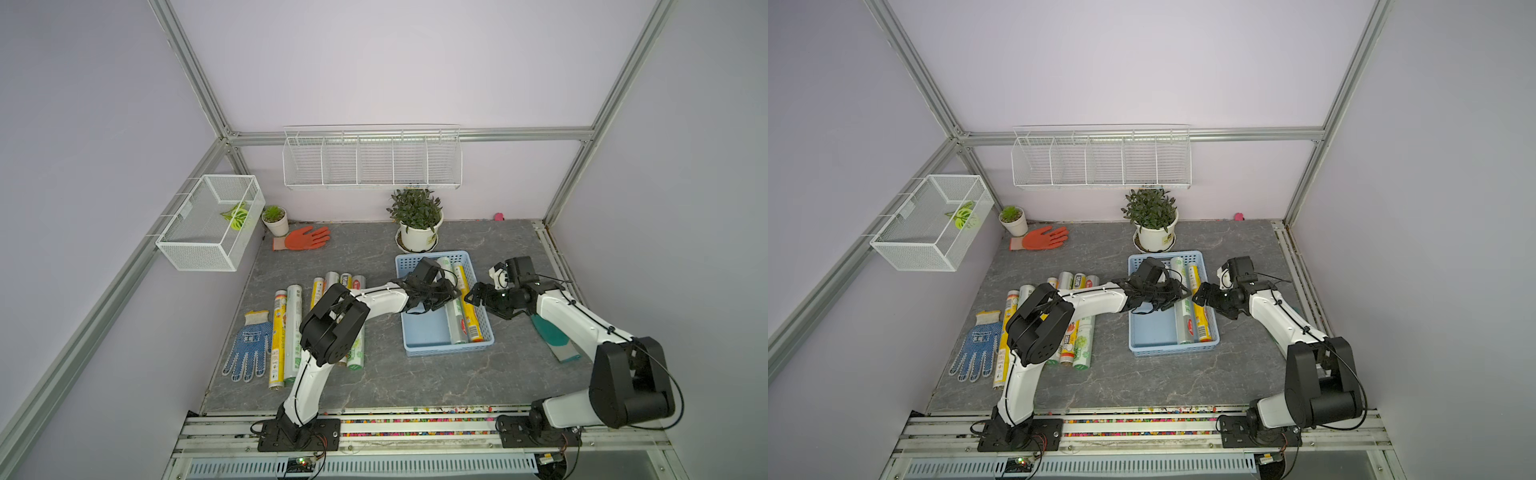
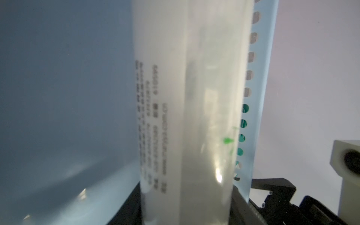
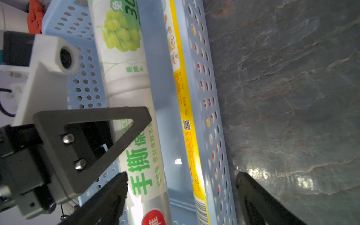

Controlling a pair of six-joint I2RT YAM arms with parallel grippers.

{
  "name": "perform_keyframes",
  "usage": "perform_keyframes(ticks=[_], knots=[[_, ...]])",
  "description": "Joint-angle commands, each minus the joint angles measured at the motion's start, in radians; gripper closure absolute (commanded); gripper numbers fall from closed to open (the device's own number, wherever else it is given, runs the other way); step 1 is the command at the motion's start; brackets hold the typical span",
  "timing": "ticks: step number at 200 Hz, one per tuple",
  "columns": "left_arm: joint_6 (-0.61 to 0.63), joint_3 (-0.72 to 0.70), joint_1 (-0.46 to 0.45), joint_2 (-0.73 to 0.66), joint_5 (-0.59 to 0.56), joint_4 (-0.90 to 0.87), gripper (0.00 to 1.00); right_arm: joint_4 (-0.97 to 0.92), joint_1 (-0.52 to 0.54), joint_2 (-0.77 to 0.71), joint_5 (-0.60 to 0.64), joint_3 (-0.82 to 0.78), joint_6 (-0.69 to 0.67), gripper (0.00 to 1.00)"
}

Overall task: Put the plastic wrap into the basket
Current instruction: Place the plastic wrap in the basket.

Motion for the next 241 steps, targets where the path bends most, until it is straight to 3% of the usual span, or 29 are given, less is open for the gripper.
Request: perform_keyframes(ticks=[1,67,122,174,187,215,241], knots=[[-0.004,0.044,-0.004,0.000,0.006,0.023,0.67,0.048,-0.005,0.005,-0.062,-0.021,0.004,0.08],[0.002,-0.026,-0.006,0.003,0.014,0.112,0.48,0.104,-0.005,-0.014,-0.106,-0.081,0.040,0.09],[0.023,-0.010,-0.005,-0.014,-0.007,0.031,0.36,0.122,-0.004,-0.053,-0.117,-0.110,0.062,0.09],[0.019,-0.034,-0.006,-0.041,0.008,0.041,0.38,0.163,-0.005,-0.100,-0.172,-0.137,0.109,0.10],[0.026,-0.049,-0.005,-0.067,0.003,0.038,0.37,0.135,-0.004,-0.119,-0.132,-0.134,0.103,0.09],[0.104,-0.068,-0.005,-0.161,-0.035,-0.024,0.29,-0.018,-0.006,-0.195,0.099,-0.093,0.061,0.06],[0.206,-0.065,-0.006,-0.251,-0.074,-0.121,0.23,-0.036,-0.005,-0.315,0.152,-0.093,0.058,0.03]])
